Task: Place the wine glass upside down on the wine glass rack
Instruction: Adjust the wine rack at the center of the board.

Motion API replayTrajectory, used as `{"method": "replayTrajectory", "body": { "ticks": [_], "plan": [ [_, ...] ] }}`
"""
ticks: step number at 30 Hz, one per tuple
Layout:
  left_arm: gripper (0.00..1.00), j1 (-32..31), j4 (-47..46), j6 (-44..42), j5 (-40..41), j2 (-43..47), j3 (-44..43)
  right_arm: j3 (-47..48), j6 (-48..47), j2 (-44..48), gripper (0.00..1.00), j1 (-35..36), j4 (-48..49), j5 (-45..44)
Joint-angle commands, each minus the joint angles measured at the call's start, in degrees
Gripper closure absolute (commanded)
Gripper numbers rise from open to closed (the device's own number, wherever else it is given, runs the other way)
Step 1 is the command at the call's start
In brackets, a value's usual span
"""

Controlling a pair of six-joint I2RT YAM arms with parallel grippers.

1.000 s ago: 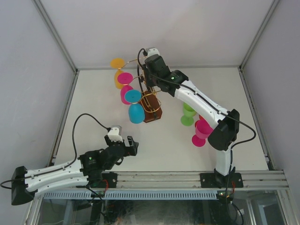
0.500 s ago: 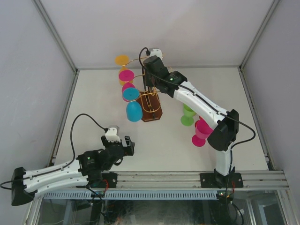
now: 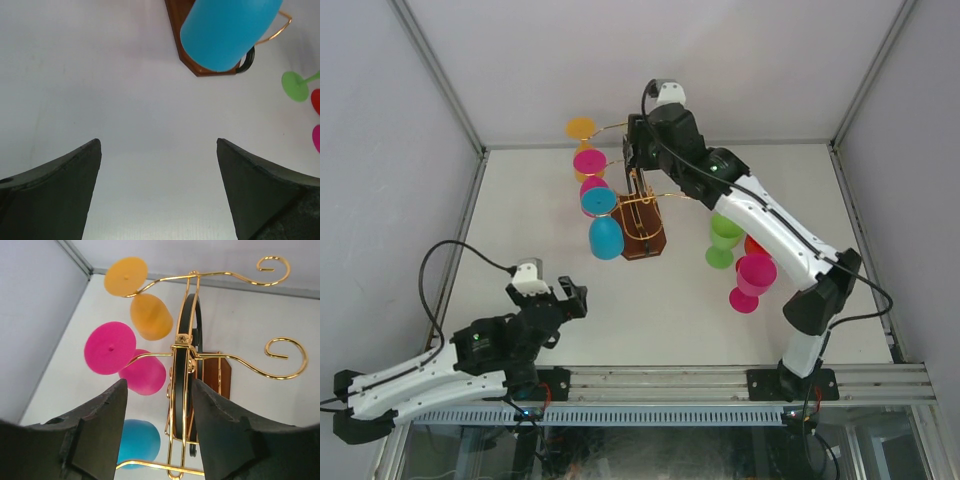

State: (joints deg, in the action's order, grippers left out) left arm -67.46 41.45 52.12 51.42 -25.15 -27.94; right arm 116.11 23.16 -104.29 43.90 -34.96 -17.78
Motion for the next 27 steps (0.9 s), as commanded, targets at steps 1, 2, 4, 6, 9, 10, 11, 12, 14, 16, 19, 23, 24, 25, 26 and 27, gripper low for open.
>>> {"method": "replayTrajectory", "body": {
  "ticks": [1, 2, 4, 6, 9, 10, 11, 12, 14, 16, 19, 23, 24, 25, 26, 27],
  "plan": [
    [0.00, 0.2, 8.4, 1.0, 7.4, -0.6, -9.8, -3.8, -2.7, 7.3, 0.44, -0.2, 3.4, 2.7],
    [0.00, 0.3, 10.1, 0.7, 8.4, -1.3, -11.9, -6.3, -3.7, 9.1, 0.42, -0.8, 5.2, 5.5],
    [0.00, 0.3, 12.9, -0.8, 10.5, -2.7, -16.2, -11.7, -4.5, 13.2, 0.37, -2.6, 8.1, 11.5],
    [0.00, 0.3, 14.8, -3.4, 12.9, -4.0, -21.1, -16.9, -4.7, 17.3, 0.31, -4.7, 10.6, 16.7],
    [0.00, 0.3, 13.7, -11.2, 15.4, -5.9, -28.0, -23.4, -4.6, 24.2, 0.25, -7.5, 12.4, 20.3],
    [0.00, 0.3, 12.9, -14.8, 15.8, -6.8, -30.3, -25.3, -4.3, 26.2, 0.24, -8.3, 12.5, 20.3],
    [0.00, 0.3, 11.8, -17.9, 16.3, -7.8, -32.3, -26.9, -4.4, 28.1, 0.24, -9.0, 12.4, 20.3],
    [0.00, 0.3, 10.9, -20.5, 16.7, -8.8, -34.5, -28.5, -4.7, 30.0, 0.23, -9.6, 12.3, 20.2],
    [0.00, 0.3, 8.5, -25.7, 17.2, -11.3, -38.4, -32.1, -5.3, 33.4, 0.17, -10.8, 11.9, 20.4],
    [0.00, 0.3, 4.8, -30.6, 17.7, -13.9, -41.2, -34.8, -5.9, 36.7, 0.11, -12.1, 11.6, 21.3],
    [0.00, 0.3, -3.6, -38.8, 18.0, -16.8, -43.1, -37.3, -6.8, 40.2, 0.06, -13.3, 10.2, 21.5],
    [0.00, 1.3, -11.6, -46.1, 14.6, -21.9, -47.0, -39.5, -7.2, 43.8, 0.04, -14.5, 7.1, 20.8],
    [0.00, 2.0, -12.0, -46.7, 12.6, -23.7, -48.5, -39.9, -7.1, 44.5, 0.04, -14.8, 6.2, 20.5],
    [0.00, 2.7, -12.2, -46.9, 10.3, -25.5, -50.0, -40.2, -7.0, 45.4, 0.04, -15.0, 5.6, 20.1],
    [0.00, 3.7, -12.3, -47.1, 7.7, -27.2, -51.4, -40.7, -7.0, 46.1, 0.04, -15.0, 5.0, 19.5],
    [0.00, 4.5, -12.0, -46.8, 5.7, -29.1, -52.8, -41.1, -7.0, 46.8, 0.04, -15.1, 4.5, 18.8]
  ]
}}
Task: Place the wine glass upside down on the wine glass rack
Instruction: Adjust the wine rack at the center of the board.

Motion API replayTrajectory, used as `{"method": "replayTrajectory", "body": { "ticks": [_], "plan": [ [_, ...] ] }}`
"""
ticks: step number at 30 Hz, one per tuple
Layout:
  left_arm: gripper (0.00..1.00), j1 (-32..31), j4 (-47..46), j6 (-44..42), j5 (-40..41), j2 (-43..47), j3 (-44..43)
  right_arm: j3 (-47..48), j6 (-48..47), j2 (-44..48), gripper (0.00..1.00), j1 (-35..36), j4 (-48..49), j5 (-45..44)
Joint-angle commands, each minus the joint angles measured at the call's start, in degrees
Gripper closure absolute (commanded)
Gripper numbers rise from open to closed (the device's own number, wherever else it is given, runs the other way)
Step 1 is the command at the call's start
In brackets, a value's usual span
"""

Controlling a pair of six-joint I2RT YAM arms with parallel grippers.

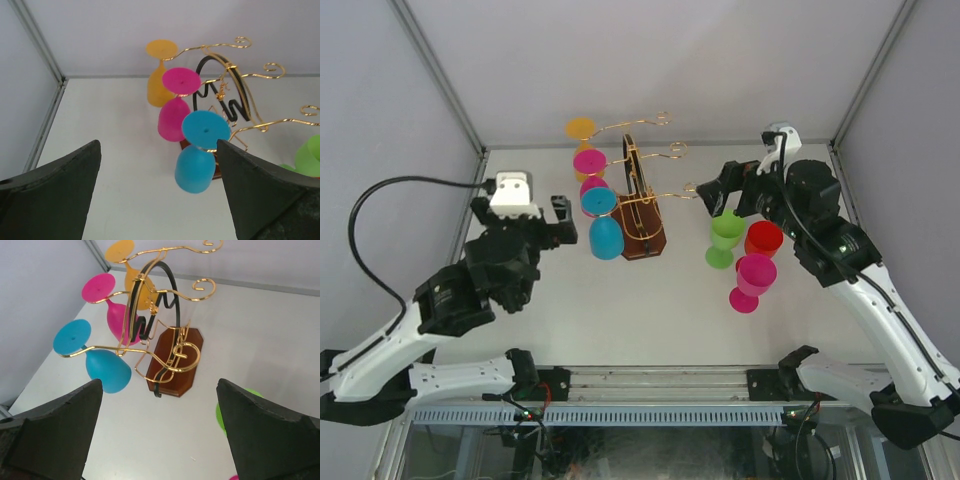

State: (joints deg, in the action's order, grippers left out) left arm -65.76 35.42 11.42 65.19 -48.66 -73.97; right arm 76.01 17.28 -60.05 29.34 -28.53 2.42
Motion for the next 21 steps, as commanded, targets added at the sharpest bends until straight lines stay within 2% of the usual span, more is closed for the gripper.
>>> {"method": "replayTrajectory", "body": {
  "ticks": [1, 6, 12, 21],
  "plan": [
    [0.00, 3.5, -5.8, -5.8, -9.5, -7.3, -8.1, -1.4, -1.1, 3.2, 0.04, -0.6, -2.3, -1.8],
    [0.00, 6.5, -6.3, -4.4, -14.1, -15.1, -12.5, -3.1, -0.9, 5.9, 0.04, -0.8, -3.9, -3.2],
    [0.00, 12.0, -2.0, 1.7, -21.3, -22.2, -16.7, -4.7, -1.1, 8.1, 0.04, -0.9, -6.0, -5.5],
    [0.00, 16.5, -3.9, 5.4, -28.2, -28.4, -16.5, -7.4, -0.4, 9.7, 0.04, -2.3, -6.3, -5.8]
  ]
}}
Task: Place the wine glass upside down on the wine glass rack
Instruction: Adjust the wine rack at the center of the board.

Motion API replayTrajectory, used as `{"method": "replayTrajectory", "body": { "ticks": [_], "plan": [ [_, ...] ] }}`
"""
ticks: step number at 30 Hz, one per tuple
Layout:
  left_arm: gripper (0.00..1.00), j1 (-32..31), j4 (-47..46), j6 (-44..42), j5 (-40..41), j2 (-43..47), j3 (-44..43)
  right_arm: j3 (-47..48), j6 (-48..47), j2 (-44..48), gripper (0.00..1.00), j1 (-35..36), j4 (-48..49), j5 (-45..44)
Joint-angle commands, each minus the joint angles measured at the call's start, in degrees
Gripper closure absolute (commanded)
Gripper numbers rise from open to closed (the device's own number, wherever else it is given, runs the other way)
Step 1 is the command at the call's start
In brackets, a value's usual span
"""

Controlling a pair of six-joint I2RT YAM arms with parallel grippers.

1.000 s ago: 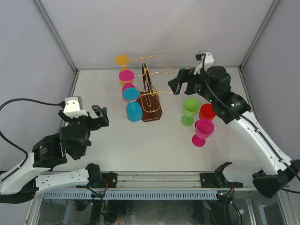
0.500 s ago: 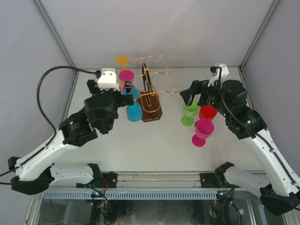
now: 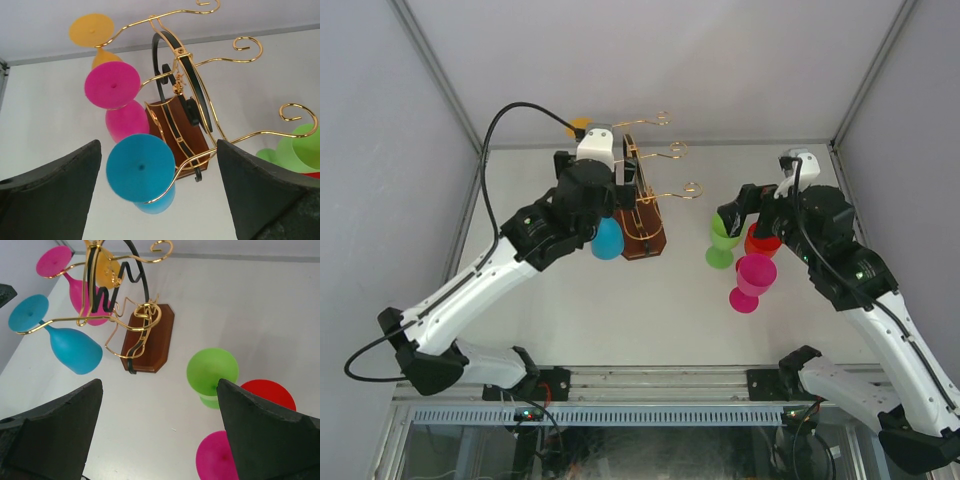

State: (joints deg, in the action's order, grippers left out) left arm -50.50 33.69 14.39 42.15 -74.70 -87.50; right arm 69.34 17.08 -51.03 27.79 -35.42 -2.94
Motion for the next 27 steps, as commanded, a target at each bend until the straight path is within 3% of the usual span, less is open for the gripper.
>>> {"method": "replayTrajectory", "body": {
  "ticks": [1, 13, 21, 27],
  "plan": [
    [0.00, 1.5, -2.2, 2.4, -5.8, -3.4, -3.9, -0.9, -0.1, 0.7, 0.04, -0.9, 0.5, -0.5],
    [0.11, 4.0, -1.8, 4.0, -6.6, -15.3, -13.5, -2.3, 0.0, 2.8, 0.05, -2.1, -0.4, -1.1],
    [0.29, 5.1, -0.7, 4.1, -8.9, -20.1, -17.0, -2.7, 0.4, 2.9, 0.05, -2.3, 0.0, -0.2],
    [0.33, 5.4, -0.6, 4.7, -8.9, -22.3, -17.6, -2.8, 0.3, 3.3, 0.05, -2.4, -0.4, 0.2]
  ]
}}
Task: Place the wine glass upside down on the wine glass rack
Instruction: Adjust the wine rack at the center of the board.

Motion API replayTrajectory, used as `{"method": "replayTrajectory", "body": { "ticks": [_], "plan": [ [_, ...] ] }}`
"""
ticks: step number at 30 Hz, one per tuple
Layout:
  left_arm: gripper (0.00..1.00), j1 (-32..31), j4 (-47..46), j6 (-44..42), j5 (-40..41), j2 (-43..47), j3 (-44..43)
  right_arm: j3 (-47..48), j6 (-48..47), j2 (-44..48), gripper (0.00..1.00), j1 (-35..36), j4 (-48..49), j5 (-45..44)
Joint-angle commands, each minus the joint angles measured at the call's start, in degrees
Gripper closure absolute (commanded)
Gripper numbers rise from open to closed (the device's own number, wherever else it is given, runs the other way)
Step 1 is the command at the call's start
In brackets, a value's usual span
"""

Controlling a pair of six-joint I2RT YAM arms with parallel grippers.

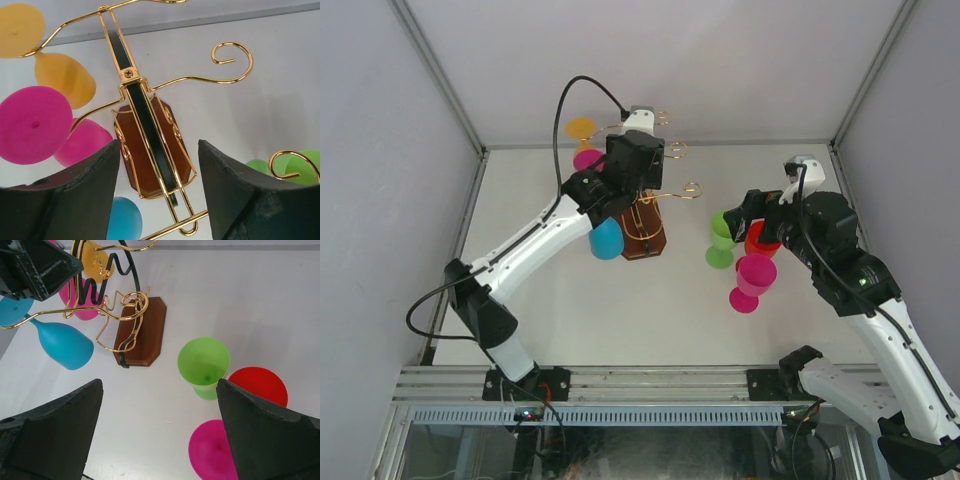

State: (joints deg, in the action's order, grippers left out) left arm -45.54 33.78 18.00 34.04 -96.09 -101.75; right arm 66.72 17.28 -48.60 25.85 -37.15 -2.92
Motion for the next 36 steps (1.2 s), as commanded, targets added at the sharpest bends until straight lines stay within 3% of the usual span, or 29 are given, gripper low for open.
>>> {"method": "replayTrajectory", "body": {
  "ticks": [1, 19, 26, 36],
  "plan": [
    [0.32, 0.6, -0.7, 1.2, -0.8, -1.2, -3.4, -0.2, 0.1, 0.9, 0.05, -0.4, 1.2, 0.2],
    [0.54, 2.7, 0.0, 0.7, -2.9, -4.2, -5.2, -1.0, -0.6, 1.3, 0.06, -0.5, 1.2, 0.4],
    [0.55, 3.2, 0.2, 1.0, -3.5, -4.4, -4.9, -1.1, -0.8, 1.4, 0.06, -0.5, 0.6, 0.5],
    [0.47, 3.5, 0.2, 2.1, -4.0, -5.1, -3.8, -1.1, -1.1, 1.8, 0.06, -0.5, 0.1, 0.4]
  ]
}}
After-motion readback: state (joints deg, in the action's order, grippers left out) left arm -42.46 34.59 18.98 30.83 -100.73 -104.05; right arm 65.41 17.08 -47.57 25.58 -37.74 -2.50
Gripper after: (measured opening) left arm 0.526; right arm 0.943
